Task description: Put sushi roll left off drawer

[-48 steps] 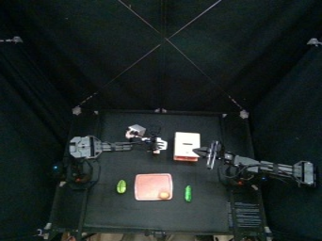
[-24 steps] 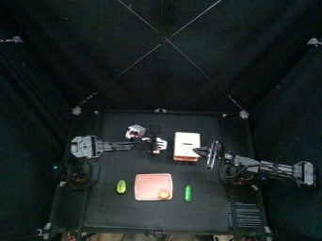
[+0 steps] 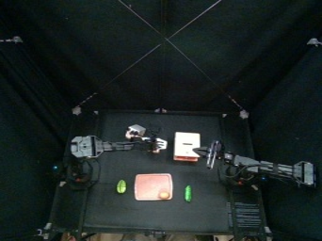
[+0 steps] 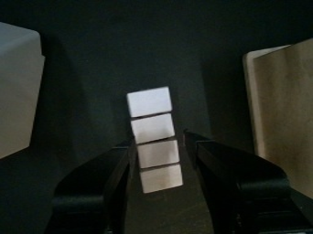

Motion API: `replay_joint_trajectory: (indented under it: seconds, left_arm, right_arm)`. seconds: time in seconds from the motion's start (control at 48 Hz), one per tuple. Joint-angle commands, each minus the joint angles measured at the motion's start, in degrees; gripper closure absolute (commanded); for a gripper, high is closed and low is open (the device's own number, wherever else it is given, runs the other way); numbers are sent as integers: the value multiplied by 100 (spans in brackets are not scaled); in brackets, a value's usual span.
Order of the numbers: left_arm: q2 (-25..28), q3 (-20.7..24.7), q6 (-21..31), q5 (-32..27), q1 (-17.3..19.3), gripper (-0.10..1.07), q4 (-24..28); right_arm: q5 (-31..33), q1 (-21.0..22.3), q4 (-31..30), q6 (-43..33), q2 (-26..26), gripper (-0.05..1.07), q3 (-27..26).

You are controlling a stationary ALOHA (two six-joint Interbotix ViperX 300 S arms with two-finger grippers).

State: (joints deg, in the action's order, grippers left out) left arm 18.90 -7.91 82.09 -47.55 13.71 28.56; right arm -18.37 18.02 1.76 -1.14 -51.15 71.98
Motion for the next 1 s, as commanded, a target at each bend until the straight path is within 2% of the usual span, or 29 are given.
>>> replay_joint_trajectory:
  seconds: [0.0,0.979]
  left_arm:
    - [-70,132,0,0,9,15,53]
    - [-26,105,-79,0,-18,16,79]
  right_arm:
    - [-26,18,0,9,35,101,-53]
    - [-26,53,18,9,35,101,-35]
